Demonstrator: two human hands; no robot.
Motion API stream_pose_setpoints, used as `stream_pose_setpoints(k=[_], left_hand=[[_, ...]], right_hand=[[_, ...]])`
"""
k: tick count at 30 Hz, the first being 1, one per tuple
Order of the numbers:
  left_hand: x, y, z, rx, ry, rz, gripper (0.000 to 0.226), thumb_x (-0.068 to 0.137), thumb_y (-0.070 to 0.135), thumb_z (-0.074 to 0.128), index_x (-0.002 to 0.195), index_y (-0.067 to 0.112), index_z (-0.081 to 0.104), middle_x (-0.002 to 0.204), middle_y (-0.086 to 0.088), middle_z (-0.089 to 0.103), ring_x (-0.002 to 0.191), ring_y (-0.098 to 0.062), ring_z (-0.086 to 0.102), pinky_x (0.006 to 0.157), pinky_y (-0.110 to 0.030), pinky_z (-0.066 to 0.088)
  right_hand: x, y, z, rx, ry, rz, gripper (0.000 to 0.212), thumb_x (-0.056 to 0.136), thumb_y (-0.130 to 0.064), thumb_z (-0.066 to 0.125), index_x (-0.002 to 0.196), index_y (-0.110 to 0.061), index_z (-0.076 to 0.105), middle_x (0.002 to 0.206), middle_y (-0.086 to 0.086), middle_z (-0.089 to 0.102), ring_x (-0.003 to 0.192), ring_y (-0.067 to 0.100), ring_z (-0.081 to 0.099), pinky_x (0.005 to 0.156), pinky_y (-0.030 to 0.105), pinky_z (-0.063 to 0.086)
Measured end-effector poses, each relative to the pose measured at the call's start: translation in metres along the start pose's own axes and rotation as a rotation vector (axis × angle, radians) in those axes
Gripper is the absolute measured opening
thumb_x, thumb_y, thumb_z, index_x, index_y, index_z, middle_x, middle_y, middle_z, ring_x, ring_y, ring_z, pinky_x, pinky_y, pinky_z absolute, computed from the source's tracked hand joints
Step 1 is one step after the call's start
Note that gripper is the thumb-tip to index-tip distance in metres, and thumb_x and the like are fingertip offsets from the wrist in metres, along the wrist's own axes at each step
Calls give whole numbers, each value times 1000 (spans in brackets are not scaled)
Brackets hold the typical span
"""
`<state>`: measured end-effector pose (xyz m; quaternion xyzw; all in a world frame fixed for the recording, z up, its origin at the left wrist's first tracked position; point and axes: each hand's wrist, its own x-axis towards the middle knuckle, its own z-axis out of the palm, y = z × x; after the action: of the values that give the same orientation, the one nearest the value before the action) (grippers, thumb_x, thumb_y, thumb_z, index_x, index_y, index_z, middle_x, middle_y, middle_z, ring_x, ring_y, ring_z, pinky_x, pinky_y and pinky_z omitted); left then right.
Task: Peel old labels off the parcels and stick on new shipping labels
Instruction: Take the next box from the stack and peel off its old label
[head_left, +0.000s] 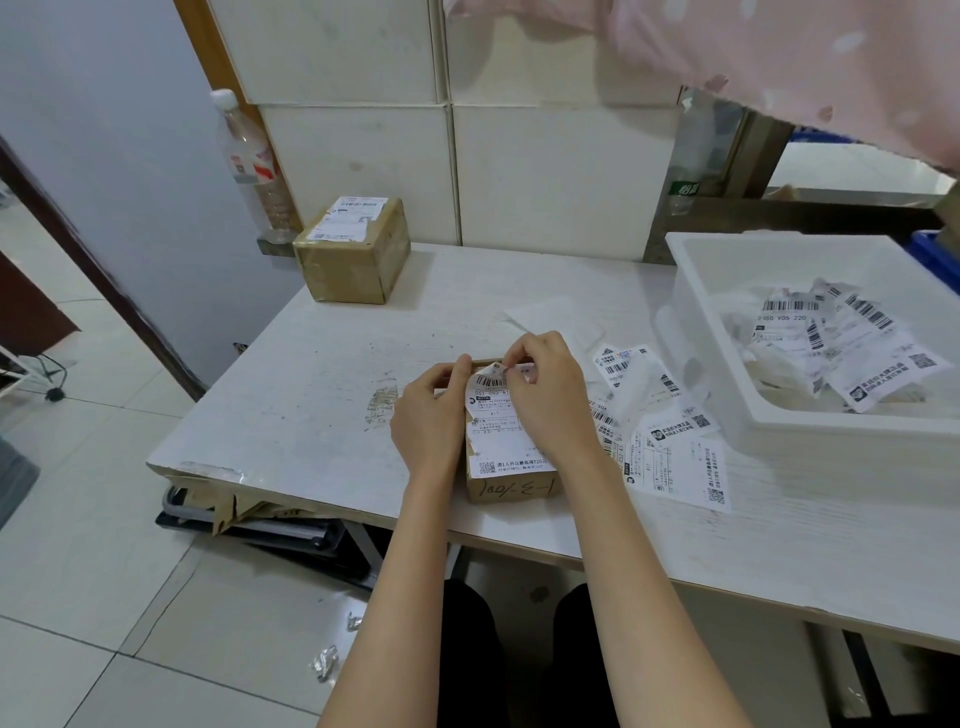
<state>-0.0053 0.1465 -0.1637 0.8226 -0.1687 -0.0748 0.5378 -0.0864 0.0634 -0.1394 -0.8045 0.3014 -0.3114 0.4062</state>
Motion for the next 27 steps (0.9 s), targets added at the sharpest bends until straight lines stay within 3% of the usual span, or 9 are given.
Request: stream_pose_setpoints(k=[2,5,8,13,16,18,24,27], left_hand=[[0,-1,0,-7,6,6,34,95,55,50,92,31,74,88,12,73,81,-6,64,62,-25,37],[-1,0,1,-17,17,12,34,95,55,51,93,30,74,89,12,72,82,-7,64,62,-24,37],[-2,1,0,-24,17,15,34,95,53,52,94,29,74,90,12,72,83,-5,63,62,-23,36],[-1,0,0,-14,5,6,34,95,54,51,93,29,74,89,11,73,80,-7,64,61,-25,37],[-1,0,1,-22,10,11,34,95,53,52,92,29,74,89,11,72,81,-8,64,61,-25,36],[-1,0,1,-23,12,11,33,95,53,52,92,29,74,89,10,73,81,-8,64,61,-25,37],[0,0,2,-9,13,-3,33,95,53,52,90,30,74,85,11,73,75,-5,63,58,-23,34],[0,-1,2,-12,14,-9,34,94,55,51,89,30,74,84,11,73,75,-4,64,59,-24,36]], right_hand=[[0,-1,0,11,-11,10,9,92,-7,53,86,-11,57,100,-4,47,86,13,54,71,19,43],[0,-3,-1,64,-14,38,13,93,-10,48,81,-10,54,93,-5,45,76,13,52,72,29,44],[-3,-5,-3,99,20,38,15,92,-8,49,79,-15,53,89,-7,45,69,6,44,68,23,37],[-4,0,-1,17,112,23,30,84,-5,59,107,-23,57,108,-5,45,83,8,48,68,24,43],[-4,3,0,-122,180,23,7,85,-10,62,88,-16,60,103,-4,43,94,14,49,61,14,36],[-4,5,0,-142,198,15,7,85,-8,62,82,-13,60,100,-4,42,95,15,48,59,10,32],[-6,2,-1,-104,216,-29,13,83,-7,59,75,-15,54,85,-8,43,90,14,38,69,21,29],[-8,-1,-3,-69,252,-23,20,80,-6,59,91,-22,59,80,-9,47,87,13,41,70,26,31]])
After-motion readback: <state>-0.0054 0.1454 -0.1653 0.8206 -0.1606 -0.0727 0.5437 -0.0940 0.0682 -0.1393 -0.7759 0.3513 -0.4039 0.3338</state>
